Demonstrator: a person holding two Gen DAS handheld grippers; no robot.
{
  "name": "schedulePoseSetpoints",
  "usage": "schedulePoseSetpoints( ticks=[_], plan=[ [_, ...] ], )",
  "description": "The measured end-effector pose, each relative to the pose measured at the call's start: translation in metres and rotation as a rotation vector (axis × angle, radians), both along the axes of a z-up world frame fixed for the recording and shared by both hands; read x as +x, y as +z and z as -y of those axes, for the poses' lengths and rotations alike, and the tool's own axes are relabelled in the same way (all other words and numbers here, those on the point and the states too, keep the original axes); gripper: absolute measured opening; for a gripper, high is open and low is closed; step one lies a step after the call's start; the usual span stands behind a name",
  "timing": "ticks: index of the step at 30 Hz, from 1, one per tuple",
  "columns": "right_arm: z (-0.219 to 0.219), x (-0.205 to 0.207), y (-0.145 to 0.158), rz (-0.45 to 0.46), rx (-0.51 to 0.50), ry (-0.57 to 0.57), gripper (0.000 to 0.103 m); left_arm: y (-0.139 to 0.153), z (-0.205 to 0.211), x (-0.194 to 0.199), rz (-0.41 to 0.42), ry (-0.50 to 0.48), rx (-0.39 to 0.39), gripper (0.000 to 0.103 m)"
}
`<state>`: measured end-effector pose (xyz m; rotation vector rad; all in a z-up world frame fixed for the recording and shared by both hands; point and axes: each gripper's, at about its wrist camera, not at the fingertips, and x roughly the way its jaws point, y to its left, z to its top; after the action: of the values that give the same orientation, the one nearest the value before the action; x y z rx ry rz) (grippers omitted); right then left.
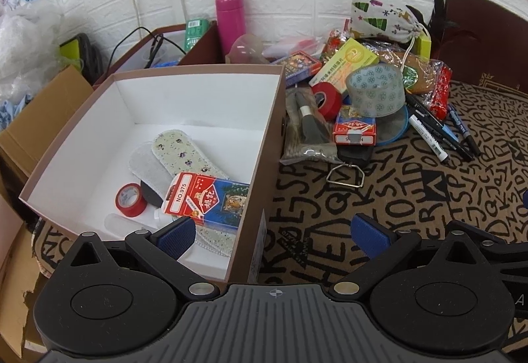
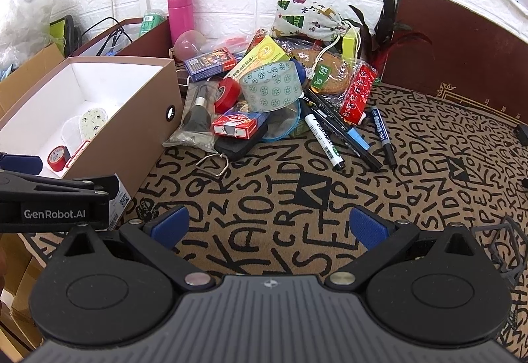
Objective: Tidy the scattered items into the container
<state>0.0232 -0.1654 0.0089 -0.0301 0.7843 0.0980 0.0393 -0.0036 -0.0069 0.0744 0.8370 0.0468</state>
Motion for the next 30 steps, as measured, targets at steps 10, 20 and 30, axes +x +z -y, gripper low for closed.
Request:
schedulePoseSetpoints(
  ticks=[10, 20, 30],
  plan=[
    [0.018, 0.035, 0.004, 0.049, 0.018, -0.026, 0.103, 0.012, 0.022, 0.039, 0.081, -0.03, 0.024, 0.102],
    [0.041, 0.092, -0.012, 0.064, -0.029, -0.053, 0.103, 0.018, 0.056, 0.105, 0.128, -0.091, -0.02, 0.102],
    [0.037, 0.144, -0.037, 0.081, -0.029, 0.041, 0.102, -0.009, 0.077, 0.167, 0.04, -0.124, -0.095, 0.086]
  ],
)
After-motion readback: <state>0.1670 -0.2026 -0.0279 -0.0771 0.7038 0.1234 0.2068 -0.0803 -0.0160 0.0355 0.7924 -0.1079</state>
